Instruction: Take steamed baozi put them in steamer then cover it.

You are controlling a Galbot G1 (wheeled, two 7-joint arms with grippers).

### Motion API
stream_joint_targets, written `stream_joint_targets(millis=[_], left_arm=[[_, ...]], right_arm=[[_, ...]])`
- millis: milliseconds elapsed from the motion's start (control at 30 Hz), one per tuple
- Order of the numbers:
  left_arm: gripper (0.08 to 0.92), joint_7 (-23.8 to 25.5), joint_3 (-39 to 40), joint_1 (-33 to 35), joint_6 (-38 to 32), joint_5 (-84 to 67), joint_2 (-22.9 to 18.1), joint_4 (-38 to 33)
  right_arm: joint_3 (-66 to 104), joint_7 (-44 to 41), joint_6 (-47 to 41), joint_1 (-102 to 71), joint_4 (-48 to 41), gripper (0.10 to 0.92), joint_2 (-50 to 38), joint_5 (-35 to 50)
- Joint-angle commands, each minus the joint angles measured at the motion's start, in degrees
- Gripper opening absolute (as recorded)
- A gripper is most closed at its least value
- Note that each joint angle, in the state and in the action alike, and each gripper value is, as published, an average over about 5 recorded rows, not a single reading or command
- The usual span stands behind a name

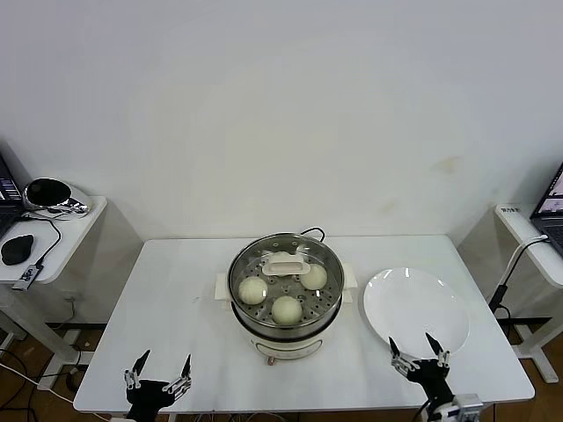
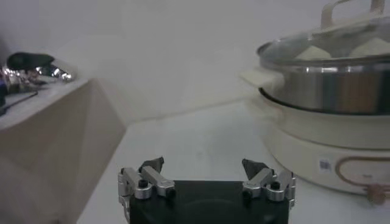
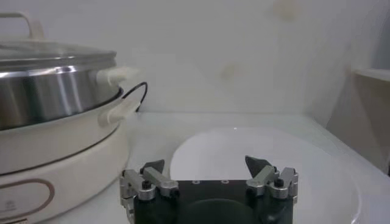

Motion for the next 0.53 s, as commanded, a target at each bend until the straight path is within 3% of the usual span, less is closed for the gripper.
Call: stream_joint_targets(millis=[33,533], left_arm=[[0.823,0.48,-0.72,1.85,0.51,-1.29,0.05,-0.88],[0.823,0.67,-0.85,2.30,0.75,-1.37,-0.02,-1.45]], right_arm=[[1.00,-0.27,-1.41,-0.59,0.73,0.823,0.18,-2.49],[1.96,-0.88,-1.06,-1.01,1.58,0.823,0.47,-4.85]])
